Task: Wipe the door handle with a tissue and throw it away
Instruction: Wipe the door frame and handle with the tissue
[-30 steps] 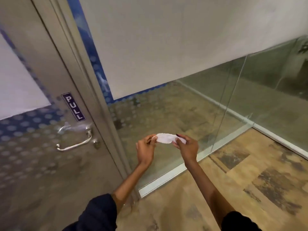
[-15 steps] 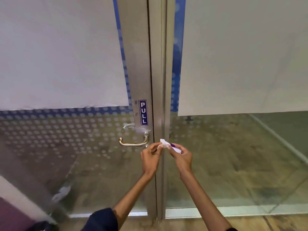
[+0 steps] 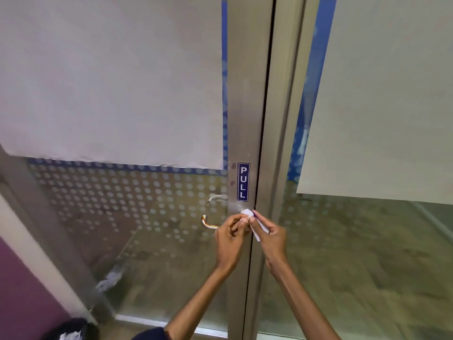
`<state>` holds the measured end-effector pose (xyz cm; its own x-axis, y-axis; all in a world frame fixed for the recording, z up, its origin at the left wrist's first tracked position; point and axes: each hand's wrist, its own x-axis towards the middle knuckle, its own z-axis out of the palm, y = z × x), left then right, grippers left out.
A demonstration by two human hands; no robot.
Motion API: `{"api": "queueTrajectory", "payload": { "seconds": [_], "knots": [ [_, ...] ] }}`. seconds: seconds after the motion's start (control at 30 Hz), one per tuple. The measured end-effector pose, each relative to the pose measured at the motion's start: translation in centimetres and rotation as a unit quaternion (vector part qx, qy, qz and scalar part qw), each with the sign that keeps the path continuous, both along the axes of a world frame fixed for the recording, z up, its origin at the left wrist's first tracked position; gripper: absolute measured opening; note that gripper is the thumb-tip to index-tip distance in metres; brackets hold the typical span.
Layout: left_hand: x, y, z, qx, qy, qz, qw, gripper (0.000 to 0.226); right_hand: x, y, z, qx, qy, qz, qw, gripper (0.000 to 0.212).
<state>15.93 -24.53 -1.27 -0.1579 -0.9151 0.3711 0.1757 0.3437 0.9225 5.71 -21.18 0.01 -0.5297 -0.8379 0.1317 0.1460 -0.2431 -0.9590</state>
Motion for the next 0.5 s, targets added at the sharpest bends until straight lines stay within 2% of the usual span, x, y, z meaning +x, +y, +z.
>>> {"api": "queueTrajectory", "payload": {
  "seconds": [0.13,0.2,0.23,0.3,0.37,0.5],
  "knots": [
    [1.3,-1.9,1.8,-0.012,-0.014,-0.01,1.0,0.017,0.7,-1.9,1.2,-0.012,0.061,-0.029,0.998,0.02],
    [2.1,-3.0,2.8,-0.052,-0.061,0.031,0.996,0.012,1.5,-2.9,1.8,-0.029,0.082,-0.065,0.994,0.018],
    [2.6,-3.7,3.4,-0.077,-0.094,0.075,0.99,0.02,1.9,-3.4,2.2,-0.036,0.086,-0.087,0.992,0.018],
    [3.7,-5.6,4.6,-0.144,-0.148,0.18,0.962,0.035,2.5,-4.4,3.2,-0.055,0.088,-0.136,0.985,0.019],
    [4.7,-8.0,5.8,-0.239,-0.192,0.255,0.917,0.044,2.9,-5.1,4.1,-0.088,0.105,-0.179,0.974,0.017],
    [5.3,-12.8,7.1,-0.339,-0.277,0.267,0.858,0.063,3.5,-6.2,5.5,-0.138,0.174,-0.233,0.947,0.025]
  ]
}}
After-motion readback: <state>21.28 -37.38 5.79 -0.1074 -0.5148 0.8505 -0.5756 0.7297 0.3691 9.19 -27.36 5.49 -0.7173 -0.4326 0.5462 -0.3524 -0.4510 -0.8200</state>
